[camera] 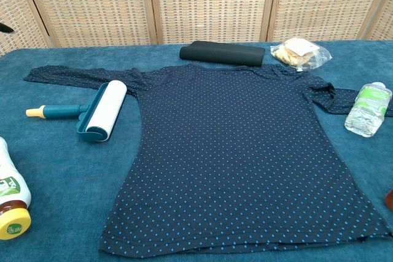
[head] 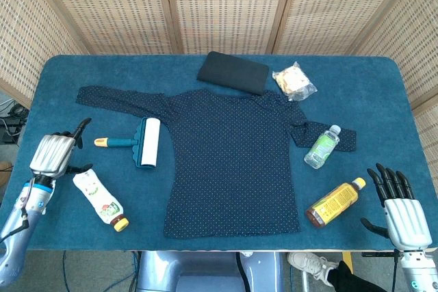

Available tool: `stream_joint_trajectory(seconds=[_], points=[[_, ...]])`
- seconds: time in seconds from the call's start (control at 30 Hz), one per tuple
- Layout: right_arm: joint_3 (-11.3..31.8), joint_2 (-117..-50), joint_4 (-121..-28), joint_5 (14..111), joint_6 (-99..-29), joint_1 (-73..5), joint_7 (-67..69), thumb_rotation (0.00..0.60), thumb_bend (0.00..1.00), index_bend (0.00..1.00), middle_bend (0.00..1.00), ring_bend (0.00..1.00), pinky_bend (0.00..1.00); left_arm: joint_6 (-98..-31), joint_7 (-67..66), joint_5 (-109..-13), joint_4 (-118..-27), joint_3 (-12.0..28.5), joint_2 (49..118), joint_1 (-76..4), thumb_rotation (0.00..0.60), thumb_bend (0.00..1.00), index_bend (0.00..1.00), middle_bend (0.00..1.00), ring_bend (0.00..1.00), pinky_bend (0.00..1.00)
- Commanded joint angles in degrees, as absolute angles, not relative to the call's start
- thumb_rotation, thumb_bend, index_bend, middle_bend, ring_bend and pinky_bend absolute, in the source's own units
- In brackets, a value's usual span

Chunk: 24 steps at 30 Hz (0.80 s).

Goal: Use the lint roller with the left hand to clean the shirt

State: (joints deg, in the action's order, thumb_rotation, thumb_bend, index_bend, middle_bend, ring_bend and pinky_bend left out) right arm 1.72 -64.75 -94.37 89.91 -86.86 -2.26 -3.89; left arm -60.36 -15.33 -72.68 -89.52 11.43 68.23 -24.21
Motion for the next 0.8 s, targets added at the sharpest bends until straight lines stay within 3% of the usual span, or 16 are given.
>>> stream_joint_trajectory(seconds=[0.03,0.23,0.8], points=[[1.76,-64.94,-94.11,89.7,-86.67,-2.33,-3.98,0.6,0.09,0.0,0.0,0.0,0.0,-55.18,-14.63,-69.04,-86.34,12.92,69.34,-28.16,0.6,0.23,0.21,0.65,0.52,0.54],[2.0,-65.22,-93.57,89.14,-86.49,-2.41,-4.04,0.6,0.09,0.0,0.0,0.0,0.0,-49.01,-16.07,-64.99,-81.34,12.76,71.83,-32.47,0.6,0.28,0.35,0.74,0.59,0.58],[2.32,-65.57,-92.69,88.2,-86.17,-2.54,-4.05,0.6,0.09,0.0,0.0,0.0,0.0,-43.28,-21.51,-58.11,-72.53,9.99,77.35,-38.6,0.6,0.29,0.35,0.75,0.6,0.59]])
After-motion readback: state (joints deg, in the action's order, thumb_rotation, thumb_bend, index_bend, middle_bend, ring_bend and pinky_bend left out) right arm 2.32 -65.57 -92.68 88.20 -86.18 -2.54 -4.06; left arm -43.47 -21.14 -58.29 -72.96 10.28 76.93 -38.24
